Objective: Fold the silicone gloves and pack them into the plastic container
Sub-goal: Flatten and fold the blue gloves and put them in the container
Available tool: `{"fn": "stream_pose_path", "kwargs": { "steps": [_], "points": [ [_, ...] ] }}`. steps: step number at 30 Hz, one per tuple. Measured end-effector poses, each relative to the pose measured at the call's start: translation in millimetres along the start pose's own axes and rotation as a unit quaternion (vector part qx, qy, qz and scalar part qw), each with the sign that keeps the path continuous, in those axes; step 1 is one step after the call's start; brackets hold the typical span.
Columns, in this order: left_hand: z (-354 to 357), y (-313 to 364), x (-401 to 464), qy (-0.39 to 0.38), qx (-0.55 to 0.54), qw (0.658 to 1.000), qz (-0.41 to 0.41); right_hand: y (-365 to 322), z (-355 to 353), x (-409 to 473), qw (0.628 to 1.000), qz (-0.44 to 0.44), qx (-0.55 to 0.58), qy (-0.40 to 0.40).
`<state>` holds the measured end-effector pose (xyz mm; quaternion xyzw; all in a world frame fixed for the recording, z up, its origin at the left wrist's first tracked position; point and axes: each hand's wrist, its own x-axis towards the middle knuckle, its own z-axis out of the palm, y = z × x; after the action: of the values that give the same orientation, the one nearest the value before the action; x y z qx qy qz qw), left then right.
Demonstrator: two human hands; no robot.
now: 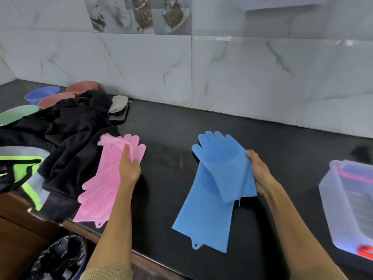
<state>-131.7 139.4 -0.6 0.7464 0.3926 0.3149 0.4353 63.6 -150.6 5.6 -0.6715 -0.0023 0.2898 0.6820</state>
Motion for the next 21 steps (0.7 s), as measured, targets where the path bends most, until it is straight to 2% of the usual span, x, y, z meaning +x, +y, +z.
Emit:
{"fn": "stream_pose_path", "kwargs": {
  "steps": [2,5,7,11,13,14,16,18,21],
  "points": [
    [18,2,-6,-0.034,0.14,0.989,0.04,6,-19,-8,1.0,0.008,0.01,0.022],
    [46,8,-21,-0.155,0.279,0.948,0.014,14,-40,-20,0.999,0.006,-0.012,0.043],
    [64,18,-37,-0.17,0.29,0.942,0.013,19,-49,-29,0.998,0.001,-0.024,0.049],
    [99,50,-82,-0.123,0.236,0.957,0.115,26,-64,-42,0.986,-0.052,-0.132,0.085],
    [115,63,-106,-0.138,0.212,0.958,0.133,30,-70,-49,0.981,-0.058,-0.16,0.09],
    [121,68,-116,-0.156,0.224,0.953,0.129,30,-73,-52,0.979,-0.06,-0.172,0.094],
    [132,73,-129,-0.18,0.316,0.923,0.128,30,-80,-58,0.972,-0.062,-0.197,0.113],
    [137,76,-133,-0.176,0.388,0.896,0.13,30,-88,-65,0.966,-0.063,-0.21,0.136],
    [137,78,-133,-0.17,0.397,0.894,0.123,34,-100,-77,0.957,-0.065,-0.223,0.172]
  ]
}}
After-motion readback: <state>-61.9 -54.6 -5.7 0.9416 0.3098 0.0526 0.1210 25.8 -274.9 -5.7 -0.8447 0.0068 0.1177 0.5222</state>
